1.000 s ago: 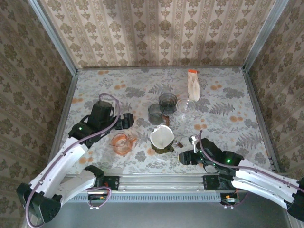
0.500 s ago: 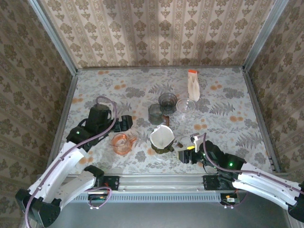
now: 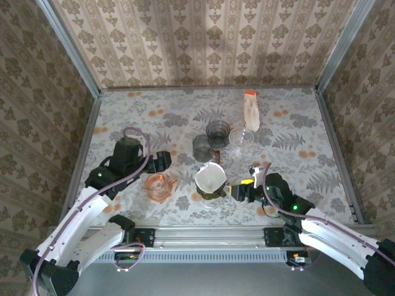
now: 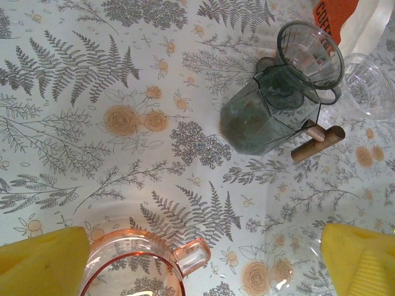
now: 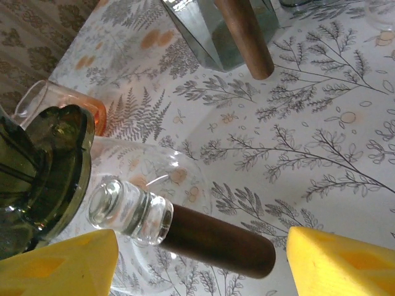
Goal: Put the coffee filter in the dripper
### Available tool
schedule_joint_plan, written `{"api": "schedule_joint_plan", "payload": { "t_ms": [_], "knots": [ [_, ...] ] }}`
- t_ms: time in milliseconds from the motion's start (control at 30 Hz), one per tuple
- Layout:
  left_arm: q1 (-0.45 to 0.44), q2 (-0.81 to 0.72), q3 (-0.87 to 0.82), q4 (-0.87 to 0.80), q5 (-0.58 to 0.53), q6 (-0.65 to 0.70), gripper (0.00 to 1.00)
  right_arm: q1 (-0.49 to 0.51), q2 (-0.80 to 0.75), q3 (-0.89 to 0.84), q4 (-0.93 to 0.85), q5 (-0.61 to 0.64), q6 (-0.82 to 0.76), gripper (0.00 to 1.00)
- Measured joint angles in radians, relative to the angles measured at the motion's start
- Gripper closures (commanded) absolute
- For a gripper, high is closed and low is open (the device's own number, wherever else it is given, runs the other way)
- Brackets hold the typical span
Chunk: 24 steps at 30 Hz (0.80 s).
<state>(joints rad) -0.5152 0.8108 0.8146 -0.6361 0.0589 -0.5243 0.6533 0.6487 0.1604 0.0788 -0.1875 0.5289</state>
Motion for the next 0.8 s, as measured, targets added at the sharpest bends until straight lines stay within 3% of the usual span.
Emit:
{"api": "schedule_joint_plan", "payload": {
  "t_ms": [267,467,800],
  "knots": [
    [0.006,-0.006,-0.018,0.0,0.006,0.0,0.02,-0.012,0.154,0.0,0.1,-0.135,-0.002,0.31],
    [0.01,-0.006,-0.029,0.002,0.01,0.0,0.02,-0.001,0.134,0.0,0.102,-0.18,-0.002,0.36],
    [0.02,-0.006,-0.045,0.01,0.023,-0.001,0.02,0.132,0.067,0.002,0.034,-0.159,0.002,0.36]
  ]
}}
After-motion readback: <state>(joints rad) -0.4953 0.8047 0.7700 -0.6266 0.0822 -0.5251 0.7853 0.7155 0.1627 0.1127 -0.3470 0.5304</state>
